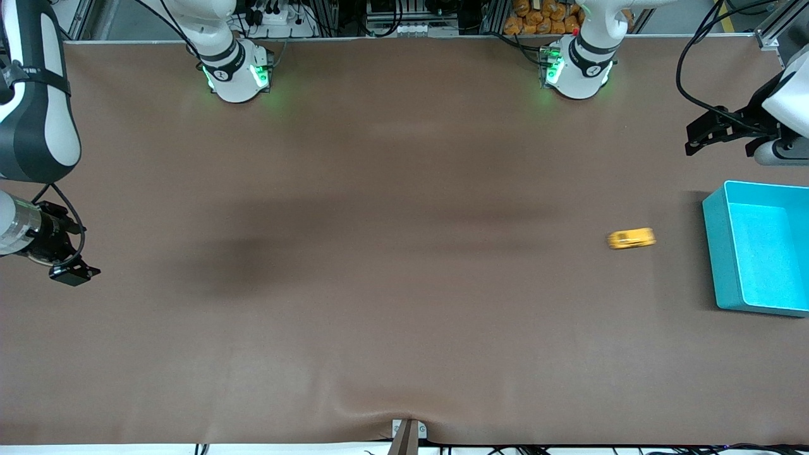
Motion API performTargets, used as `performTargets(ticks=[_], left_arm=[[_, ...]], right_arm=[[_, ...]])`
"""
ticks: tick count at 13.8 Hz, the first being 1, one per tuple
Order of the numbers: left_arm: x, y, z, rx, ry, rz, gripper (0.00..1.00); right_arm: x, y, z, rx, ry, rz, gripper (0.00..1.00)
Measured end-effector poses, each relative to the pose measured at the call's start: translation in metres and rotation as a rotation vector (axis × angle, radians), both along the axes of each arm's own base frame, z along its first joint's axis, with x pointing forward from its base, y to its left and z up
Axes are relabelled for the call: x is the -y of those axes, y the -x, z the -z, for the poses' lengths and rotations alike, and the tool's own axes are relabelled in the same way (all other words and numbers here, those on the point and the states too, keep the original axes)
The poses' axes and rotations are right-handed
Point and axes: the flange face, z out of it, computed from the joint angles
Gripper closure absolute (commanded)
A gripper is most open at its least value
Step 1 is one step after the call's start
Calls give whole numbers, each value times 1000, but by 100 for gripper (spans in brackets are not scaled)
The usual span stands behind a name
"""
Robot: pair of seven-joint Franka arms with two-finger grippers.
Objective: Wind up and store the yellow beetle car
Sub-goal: 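Return the right arm to rest while the left gripper reaches the car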
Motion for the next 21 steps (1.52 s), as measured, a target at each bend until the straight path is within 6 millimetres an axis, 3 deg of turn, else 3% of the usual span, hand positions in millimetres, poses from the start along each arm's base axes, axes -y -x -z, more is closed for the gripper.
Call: performTargets(ticks=[3, 6, 9, 11, 13, 17, 21], left_arm=[[0, 0, 0, 0, 0, 0, 0], [0, 0, 0, 0, 0, 0, 0], [-1, 0, 1, -3, 0, -1, 0], [-7, -4, 8, -16, 0, -13, 0], [-26, -13, 28, -54, -1, -53, 0], [-93, -35, 84, -152, 7, -169, 0], [-134, -47, 133, -236, 18, -234, 0]], right_arm=[[-22, 1, -6, -19, -59, -33, 0], [-36, 8, -29, -79, -134, -44, 0], [-81, 9, -38, -79, -133, -116, 0], [-94, 8, -43, -72, -134, -136, 0], [-94, 8, -50, -63, -135, -138, 0], [-96, 10, -65, -52, -149, -143, 0], [-101, 28, -105, -28, -208, -255, 0]])
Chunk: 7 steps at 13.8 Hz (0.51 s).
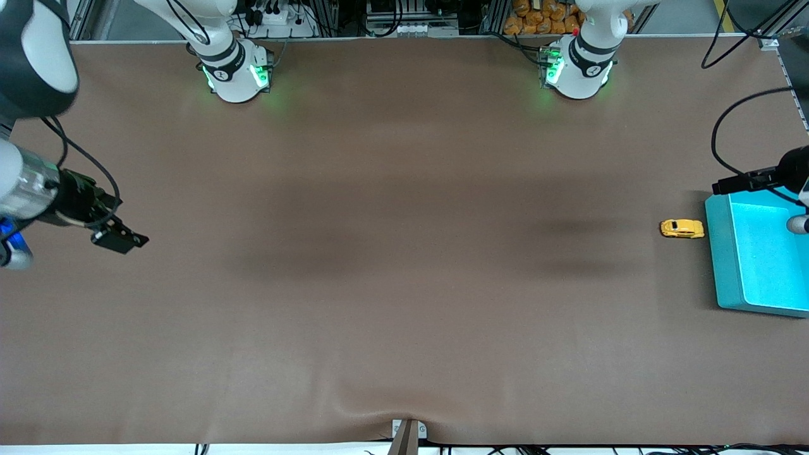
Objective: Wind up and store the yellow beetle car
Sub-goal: 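Return the right arm to rest while the left gripper reaches the car, then lower the left gripper onto the yellow car and close it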
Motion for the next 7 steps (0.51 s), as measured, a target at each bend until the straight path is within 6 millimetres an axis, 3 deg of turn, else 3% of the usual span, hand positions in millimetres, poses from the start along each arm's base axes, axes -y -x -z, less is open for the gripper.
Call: performTargets(ticks=[4, 7], left_arm=[[-20, -6, 41, -69, 10, -32, 0], [-29, -6, 54, -92, 15, -46, 0]], right_arm=[[3, 17, -32, 42, -16, -141, 0], [8, 38, -61, 71, -24, -325, 0]])
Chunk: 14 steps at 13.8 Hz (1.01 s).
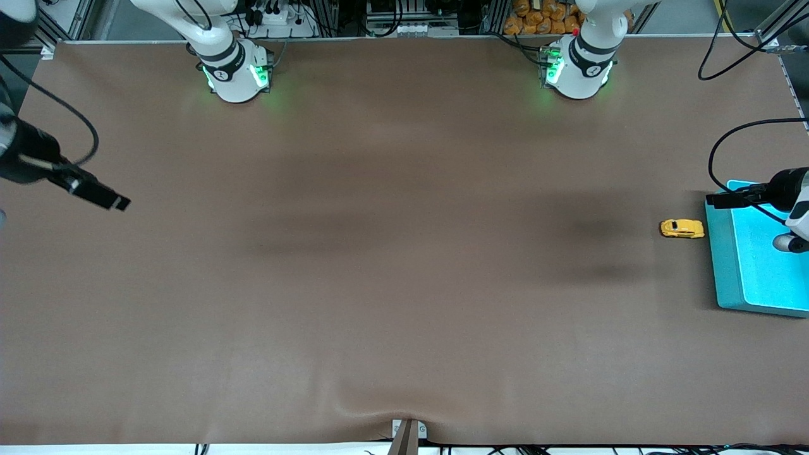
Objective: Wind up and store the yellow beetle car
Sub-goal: 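Lower the left gripper onto the yellow car and close it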
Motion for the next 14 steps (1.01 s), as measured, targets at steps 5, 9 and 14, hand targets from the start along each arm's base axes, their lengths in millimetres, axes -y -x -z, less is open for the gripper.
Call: performTargets(ticks=[5, 9, 14], left_arm=[[-13, 3, 35, 27, -29, -81, 0], [-21, 13, 72, 78, -80, -218, 0], [-15, 23, 99, 135, -154, -439, 0]], right_arm=[[2, 43, -43, 73, 4, -209, 0], [21, 64, -54, 111, 5, -361, 0], [31, 81, -47, 125, 23, -415, 0]])
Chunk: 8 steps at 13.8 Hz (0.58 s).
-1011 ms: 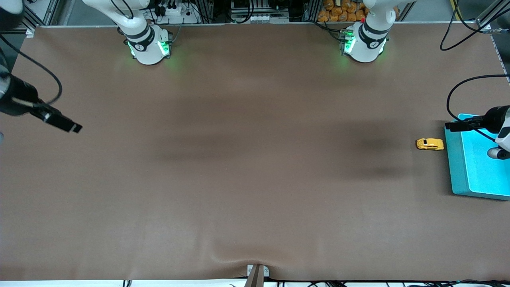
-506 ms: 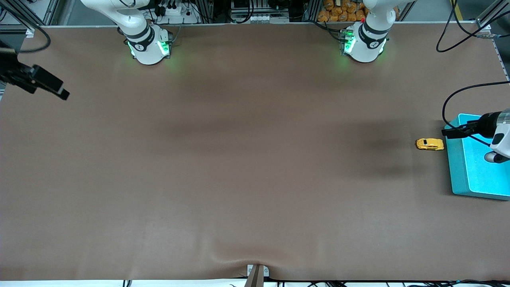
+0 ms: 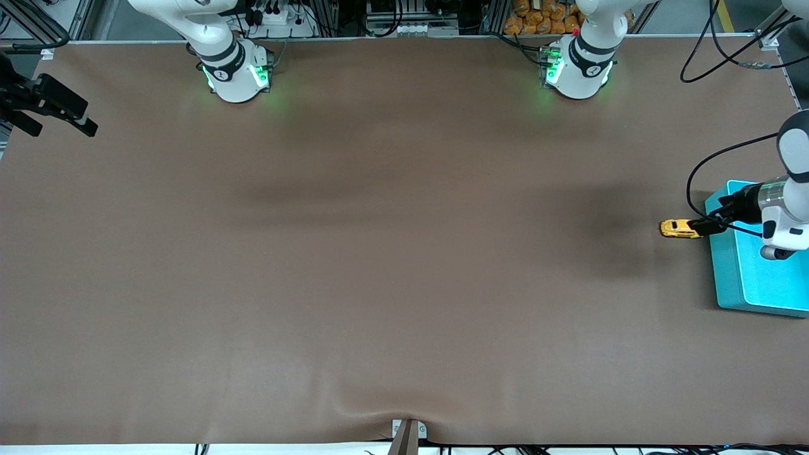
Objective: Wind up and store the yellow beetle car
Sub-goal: 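Lower the left gripper onto the yellow car and close it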
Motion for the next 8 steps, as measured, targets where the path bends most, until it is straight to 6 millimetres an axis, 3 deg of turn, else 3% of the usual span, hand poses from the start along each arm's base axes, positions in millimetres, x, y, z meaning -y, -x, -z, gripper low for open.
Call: performTargets(ticks=[4, 8], left_arm=[[-4, 13, 33, 67, -66, -293, 0], [-27, 40, 68, 100, -88, -466, 0]], right_arm=[[17, -9, 7, 20, 13, 32, 0], [22, -19, 14, 15, 15, 39, 0]])
